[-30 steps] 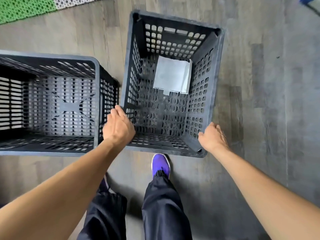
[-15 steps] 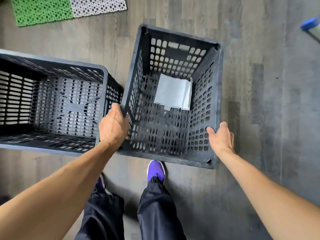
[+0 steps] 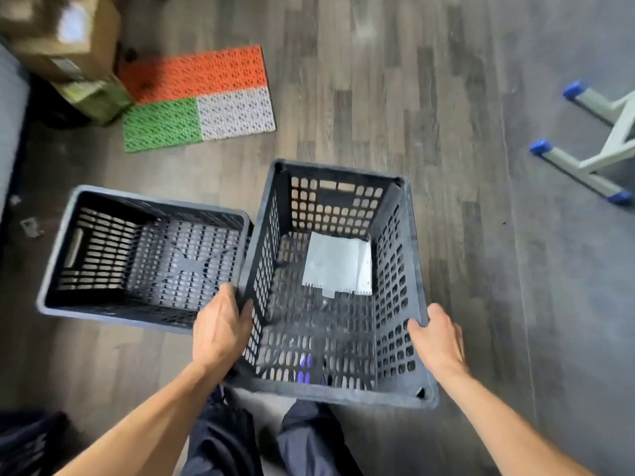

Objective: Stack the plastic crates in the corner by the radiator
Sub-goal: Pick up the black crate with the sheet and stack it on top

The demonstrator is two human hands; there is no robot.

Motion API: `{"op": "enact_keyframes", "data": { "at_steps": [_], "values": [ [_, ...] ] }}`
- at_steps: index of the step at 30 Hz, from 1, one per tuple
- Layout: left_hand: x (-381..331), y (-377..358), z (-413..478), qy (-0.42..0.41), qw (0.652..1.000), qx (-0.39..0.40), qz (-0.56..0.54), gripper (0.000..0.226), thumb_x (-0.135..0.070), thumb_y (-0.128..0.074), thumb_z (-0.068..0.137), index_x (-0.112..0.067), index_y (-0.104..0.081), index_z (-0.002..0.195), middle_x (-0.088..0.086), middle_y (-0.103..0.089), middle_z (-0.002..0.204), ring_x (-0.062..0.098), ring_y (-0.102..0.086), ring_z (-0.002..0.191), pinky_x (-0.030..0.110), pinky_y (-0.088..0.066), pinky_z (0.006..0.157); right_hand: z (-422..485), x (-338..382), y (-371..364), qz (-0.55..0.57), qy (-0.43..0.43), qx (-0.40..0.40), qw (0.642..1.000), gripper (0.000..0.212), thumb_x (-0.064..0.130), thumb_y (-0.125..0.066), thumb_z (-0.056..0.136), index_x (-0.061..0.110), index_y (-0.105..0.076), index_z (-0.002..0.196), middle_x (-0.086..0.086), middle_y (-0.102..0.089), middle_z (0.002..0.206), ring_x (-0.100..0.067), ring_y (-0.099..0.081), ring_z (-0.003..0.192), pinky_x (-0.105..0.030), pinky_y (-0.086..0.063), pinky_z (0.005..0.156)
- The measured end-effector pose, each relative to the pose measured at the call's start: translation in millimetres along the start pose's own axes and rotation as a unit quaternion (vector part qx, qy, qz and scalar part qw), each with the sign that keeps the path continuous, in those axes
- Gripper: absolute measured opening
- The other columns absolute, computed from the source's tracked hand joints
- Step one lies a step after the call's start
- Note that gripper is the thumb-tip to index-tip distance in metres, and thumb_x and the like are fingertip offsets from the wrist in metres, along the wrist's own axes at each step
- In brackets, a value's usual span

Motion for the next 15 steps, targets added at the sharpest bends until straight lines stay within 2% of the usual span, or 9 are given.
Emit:
{"op": "enact_keyframes", "data": {
  "at_steps": [3, 7, 11, 15],
  "values": [
    [-5, 47, -27, 0.006, 1.0, -0.012, -0.009, 0.023, -0.028, -0.062, 0.091, -0.013, -0.045, 0.089, 0.011, -0.065, 0.077, 0.036, -0.062, 0.073, 0.033, -0.035, 0.06, -33, 19, 32, 0.003, 0.027, -0.004, 1.0, 0.034, 0.018, -0.059, 0.093, 0.017, -0.033, 0.072, 0.0, -0.034, 0.062, -0.016, -0.033, 0.055, -0.034, -0.033, 0.052],
    [0, 101, -64, 0.013, 0.998, -0.053, -0.038, 0.022, -0.023, -0.065, 0.09, -0.009, -0.048, 0.094, 0.011, -0.065, 0.081, 0.037, -0.063, 0.075, 0.033, -0.035, 0.061, -74, 49, 66, 0.001, 0.073, -0.003, 0.997, 0.037, 0.021, -0.058, 0.094, 0.017, -0.029, 0.071, -0.001, -0.037, 0.061, -0.018, -0.034, 0.054, -0.033, -0.03, 0.05],
    [10, 139, -97, 0.022, 0.996, -0.065, -0.059, 0.023, -0.021, -0.066, 0.088, -0.007, -0.05, 0.096, 0.015, -0.066, 0.084, 0.04, -0.063, 0.08, 0.039, -0.043, 0.065, -111, 73, 97, 0.006, 0.1, -0.021, 0.995, 0.037, 0.021, -0.058, 0.092, 0.014, -0.029, 0.07, -0.001, -0.039, 0.059, -0.018, -0.033, 0.05, -0.032, -0.026, 0.048],
    [33, 176, -128, 0.039, 0.992, -0.09, -0.083, 0.024, -0.024, -0.066, 0.088, -0.009, -0.049, 0.096, 0.014, -0.067, 0.084, 0.04, -0.063, 0.08, 0.04, -0.043, 0.065, -154, 101, 110, -0.01, 0.141, -0.022, 0.99, 0.038, 0.021, -0.058, 0.092, 0.015, -0.027, 0.07, -0.001, -0.037, 0.058, -0.019, -0.031, 0.05, -0.032, -0.024, 0.048]
  ]
}}
Point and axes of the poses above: each hand's wrist, its own z-axis towards the middle knuckle, its own y-axis out of the back of the hand, x = y × z, the point moved 2 cm from there along z, towards the middle knuckle
